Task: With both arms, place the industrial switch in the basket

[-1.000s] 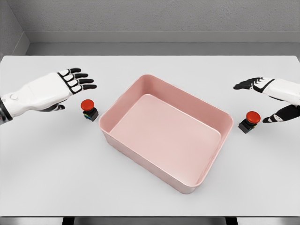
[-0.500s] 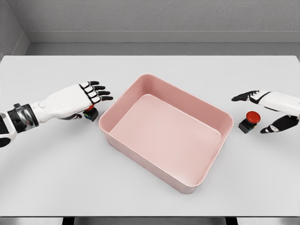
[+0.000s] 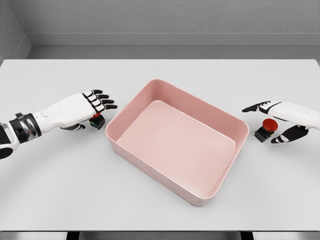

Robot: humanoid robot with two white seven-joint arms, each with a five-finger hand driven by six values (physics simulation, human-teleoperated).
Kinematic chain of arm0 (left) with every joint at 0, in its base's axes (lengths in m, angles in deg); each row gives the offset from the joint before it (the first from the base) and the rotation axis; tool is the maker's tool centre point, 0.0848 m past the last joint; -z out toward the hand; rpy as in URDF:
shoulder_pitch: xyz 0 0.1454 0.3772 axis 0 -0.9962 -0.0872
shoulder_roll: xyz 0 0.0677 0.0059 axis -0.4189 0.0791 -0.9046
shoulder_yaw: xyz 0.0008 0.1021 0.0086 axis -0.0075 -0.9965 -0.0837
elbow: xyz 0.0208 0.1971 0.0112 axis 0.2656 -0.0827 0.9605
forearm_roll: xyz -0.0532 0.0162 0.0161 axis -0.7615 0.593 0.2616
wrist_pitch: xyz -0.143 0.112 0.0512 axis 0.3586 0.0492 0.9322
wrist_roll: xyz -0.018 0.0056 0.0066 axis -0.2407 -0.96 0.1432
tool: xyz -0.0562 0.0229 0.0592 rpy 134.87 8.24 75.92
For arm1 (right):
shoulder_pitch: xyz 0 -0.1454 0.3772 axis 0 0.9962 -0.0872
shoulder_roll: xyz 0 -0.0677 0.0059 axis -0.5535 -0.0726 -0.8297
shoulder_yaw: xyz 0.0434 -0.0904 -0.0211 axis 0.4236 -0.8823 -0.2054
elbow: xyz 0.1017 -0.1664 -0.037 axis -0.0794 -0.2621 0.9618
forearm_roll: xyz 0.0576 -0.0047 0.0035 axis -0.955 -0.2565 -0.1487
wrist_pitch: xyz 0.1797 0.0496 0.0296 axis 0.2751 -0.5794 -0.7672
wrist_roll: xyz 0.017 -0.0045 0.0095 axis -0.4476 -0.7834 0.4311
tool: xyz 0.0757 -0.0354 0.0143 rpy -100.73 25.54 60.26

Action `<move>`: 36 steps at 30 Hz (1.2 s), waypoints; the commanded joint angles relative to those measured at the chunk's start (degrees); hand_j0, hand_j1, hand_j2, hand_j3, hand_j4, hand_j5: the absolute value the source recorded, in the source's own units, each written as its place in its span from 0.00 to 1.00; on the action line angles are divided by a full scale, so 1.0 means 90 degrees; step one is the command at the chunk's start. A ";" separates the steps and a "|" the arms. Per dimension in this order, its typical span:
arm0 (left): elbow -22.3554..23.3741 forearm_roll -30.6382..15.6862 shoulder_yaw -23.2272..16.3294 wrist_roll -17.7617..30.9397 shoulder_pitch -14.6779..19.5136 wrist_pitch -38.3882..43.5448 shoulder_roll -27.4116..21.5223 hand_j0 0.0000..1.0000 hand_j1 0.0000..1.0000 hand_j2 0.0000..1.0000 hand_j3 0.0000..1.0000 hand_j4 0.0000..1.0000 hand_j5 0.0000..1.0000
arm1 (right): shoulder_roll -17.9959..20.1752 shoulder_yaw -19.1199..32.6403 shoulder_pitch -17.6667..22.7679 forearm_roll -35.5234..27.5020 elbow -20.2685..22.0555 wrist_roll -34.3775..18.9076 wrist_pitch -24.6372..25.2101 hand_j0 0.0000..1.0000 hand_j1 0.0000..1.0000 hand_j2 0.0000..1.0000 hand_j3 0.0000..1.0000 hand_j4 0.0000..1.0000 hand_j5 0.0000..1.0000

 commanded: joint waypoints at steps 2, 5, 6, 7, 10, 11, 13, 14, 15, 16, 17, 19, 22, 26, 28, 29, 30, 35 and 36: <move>0.0067 -0.0020 -0.0037 -0.0020 0.0000 0.0003 0.0050 0.95 0.95 0.95 0.95 0.95 0.95 | -0.0027 -0.0031 0.0000 -0.0019 -0.0070 -0.0008 0.0038 0.92 0.92 0.92 0.92 0.92 0.92; 0.0067 -0.0020 -0.0037 -0.0030 0.0000 0.0003 0.0050 0.85 0.85 0.85 0.85 0.85 0.85 | -0.0037 -0.0031 0.0000 0.0098 -0.0070 0.0002 0.0038 0.89 0.89 0.89 0.89 0.89 0.89; 0.0077 -0.0030 -0.0037 -0.0040 0.0000 0.0003 0.0050 0.73 0.73 0.73 0.73 0.73 0.73 | -0.0047 -0.0031 0.0000 0.0098 -0.0080 0.0002 0.0047 0.89 0.89 0.89 0.89 0.89 0.89; 0.0116 -0.0030 -0.0037 -0.0040 0.0000 0.0003 0.0050 0.69 0.69 0.69 0.69 0.69 0.69 | -0.0066 -0.0031 0.0000 0.0108 -0.0138 0.0002 0.0047 0.89 0.89 0.89 0.89 0.89 0.89; 0.0126 -0.0039 -0.0037 -0.0050 0.0000 0.0003 0.0031 0.56 0.56 0.56 0.56 0.56 0.56 | -0.0066 -0.0041 0.0010 0.0147 -0.0236 0.0002 0.0038 0.87 0.87 0.87 0.87 0.87 0.87; 0.0126 -0.0049 -0.0037 -0.0050 0.0010 0.0003 0.0031 0.55 0.55 0.55 0.55 0.55 0.55 | -0.0066 -0.0041 0.0010 0.0157 -0.0255 0.0002 0.0038 0.86 0.86 0.86 0.86 0.86 0.86; 0.0126 -0.0069 -0.0037 -0.0050 0.0039 0.0003 0.0011 0.54 0.54 0.54 0.54 0.54 0.54 | -0.0066 -0.0041 0.0010 0.0157 -0.0255 -0.0008 0.0008 0.83 0.83 0.83 0.83 0.83 0.83; 0.0116 -0.0088 -0.0037 -0.0050 0.0039 0.0003 0.0001 0.52 0.52 0.52 0.52 0.52 0.52 | -0.0076 -0.0051 0.0010 0.0157 -0.0255 -0.0008 -0.0001 0.83 0.83 0.83 0.83 0.83 0.83; 0.0107 -0.0098 -0.0027 -0.0050 0.0049 0.0003 -0.0008 0.50 0.50 0.50 0.50 0.50 0.50 | -0.0066 -0.0119 0.0010 0.0157 -0.0255 -0.0008 -0.0001 0.83 0.83 0.83 0.83 0.83 0.83; 0.0106 -0.0108 -0.0027 -0.0050 0.0058 0.0003 -0.0018 0.48 0.48 0.48 0.48 0.48 0.48 | -0.0066 -0.0119 0.0010 0.0157 -0.0255 -0.0008 -0.0011 0.81 0.81 0.81 0.81 0.81 0.81; 0.0087 -0.0117 -0.0027 -0.0050 0.0078 0.0003 -0.0028 0.48 0.48 0.48 0.48 0.48 0.48 | -0.0066 -0.0119 0.0010 0.0157 -0.0255 -0.0008 -0.0011 0.81 0.81 0.81 0.81 0.81 0.81; 0.0048 -0.0176 -0.0027 -0.0050 0.0088 0.0003 -0.0038 0.44 0.44 0.44 0.44 0.44 0.44 | -0.0066 -0.0129 0.0010 0.0157 -0.0255 -0.0008 -0.0011 0.80 0.80 0.80 0.80 0.80 0.80; 0.0028 -0.0322 0.0012 -0.0050 0.0176 0.0003 -0.0038 0.41 0.41 0.41 0.41 0.41 0.41 | -0.0066 -0.0168 0.0010 0.0157 -0.0255 -0.0008 -0.0011 0.77 0.77 0.77 0.77 0.77 0.77; 0.0009 -0.0469 0.0002 -0.0030 0.0332 0.0003 -0.0038 0.41 0.41 0.41 0.41 0.41 0.41 | -0.0066 -0.0168 0.0010 0.0186 -0.0353 0.0001 -0.0021 0.72 0.72 0.72 0.72 0.72 0.72; -0.0274 -0.0547 0.0012 -0.0011 0.0381 0.0003 -0.0164 0.41 0.41 0.41 0.41 0.41 0.41 | -0.0066 -0.0168 0.0000 0.0186 -0.0363 0.0002 -0.0021 0.70 0.70 0.70 0.70 0.70 0.70; -0.0401 -0.0684 0.0031 -0.0020 0.0381 0.0003 -0.0233 0.41 0.41 0.41 0.41 0.41 0.41 | -0.0066 -0.0158 0.0000 0.0186 -0.0382 -0.0008 -0.0021 0.69 0.69 0.69 0.69 0.69 0.69; -0.0499 -0.0694 0.0051 -0.0020 0.0381 0.0003 -0.0252 0.41 0.41 0.41 0.41 0.41 0.41 | -0.0066 -0.0158 -0.0010 0.0186 -0.0392 0.0001 -0.0021 0.69 0.69 0.69 0.69 0.69 0.69; -0.0948 -0.0859 0.0168 -0.0020 0.0527 0.0003 -0.0331 0.41 0.41 0.41 0.41 0.41 0.41 | -0.0056 -0.0148 -0.0020 0.0196 -0.0392 -0.0008 -0.0040 0.63 0.63 0.63 0.63 0.63 0.63; -0.1075 -0.0908 0.0178 -0.0020 0.0547 0.0003 -0.0331 0.41 0.41 0.41 0.41 0.41 0.41 | -0.0056 -0.0148 -0.0020 0.0196 -0.0392 -0.0008 -0.0041 0.61 0.61 0.61 0.61 0.61 0.61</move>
